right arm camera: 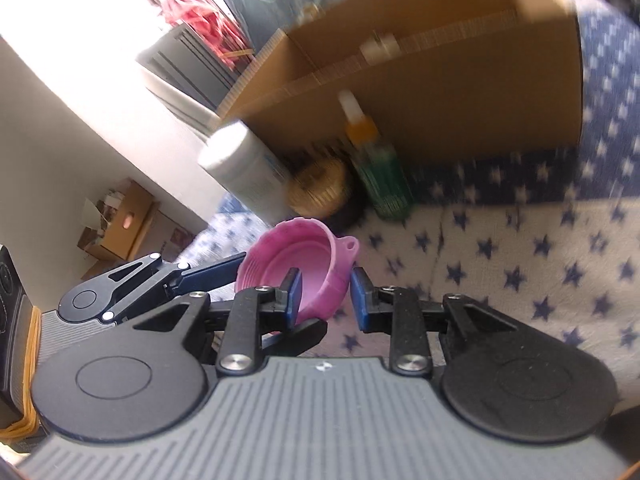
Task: Organize rigid objects
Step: 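Lift the pink cap with the right gripper over the box and release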
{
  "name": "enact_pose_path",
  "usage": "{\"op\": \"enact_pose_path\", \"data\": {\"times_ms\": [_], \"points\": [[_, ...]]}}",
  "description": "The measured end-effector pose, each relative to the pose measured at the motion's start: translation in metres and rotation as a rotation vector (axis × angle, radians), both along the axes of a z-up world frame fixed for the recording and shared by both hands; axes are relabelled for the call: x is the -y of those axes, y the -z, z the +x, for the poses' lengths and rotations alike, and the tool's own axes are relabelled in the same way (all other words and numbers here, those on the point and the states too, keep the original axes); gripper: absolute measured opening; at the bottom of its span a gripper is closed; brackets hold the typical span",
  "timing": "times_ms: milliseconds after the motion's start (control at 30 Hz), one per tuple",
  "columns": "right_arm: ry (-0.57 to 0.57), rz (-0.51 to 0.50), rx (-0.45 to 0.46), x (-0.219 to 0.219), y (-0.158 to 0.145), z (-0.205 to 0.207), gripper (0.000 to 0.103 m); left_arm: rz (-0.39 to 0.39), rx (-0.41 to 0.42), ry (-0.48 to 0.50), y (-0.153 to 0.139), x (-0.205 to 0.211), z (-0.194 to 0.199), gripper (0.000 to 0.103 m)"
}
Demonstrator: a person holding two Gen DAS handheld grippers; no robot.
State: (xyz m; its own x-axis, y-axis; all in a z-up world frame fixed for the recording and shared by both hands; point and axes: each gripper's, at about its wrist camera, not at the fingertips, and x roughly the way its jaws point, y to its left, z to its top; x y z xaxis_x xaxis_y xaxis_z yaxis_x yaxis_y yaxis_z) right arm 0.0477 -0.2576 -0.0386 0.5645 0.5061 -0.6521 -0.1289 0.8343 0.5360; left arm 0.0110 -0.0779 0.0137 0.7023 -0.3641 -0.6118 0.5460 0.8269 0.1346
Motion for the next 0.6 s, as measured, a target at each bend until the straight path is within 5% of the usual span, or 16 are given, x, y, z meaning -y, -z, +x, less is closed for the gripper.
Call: {"op": "enact_pose_path", "data": {"times_ms": [167, 300, 433, 600], "points": [[-0.024, -0.005, 0.123, 0.003, -0.062, 0.017, 0.026, 0.001, 0.152, -0.002, -0.050, 0.005, 0.018, 0.071], [-0.057, -0.026, 0.188, 0.005, -0.101, 0.053, 0.026, 0.008, 0.165, 0.000, -0.078, 0.013, 0.058, 0.071], [-0.087, -0.039, 0.163, 0.014, -0.116, 0.105, 0.027, 0.017, 0.040, 0.015, -0.082, 0.023, 0.118, 0.071], [-0.114, -0.014, -0.009, 0.031, -0.096, 0.179, 0.028, 0.067, -0.172, 0.036, -0.048, 0.031, 0.183, 0.071]]}}
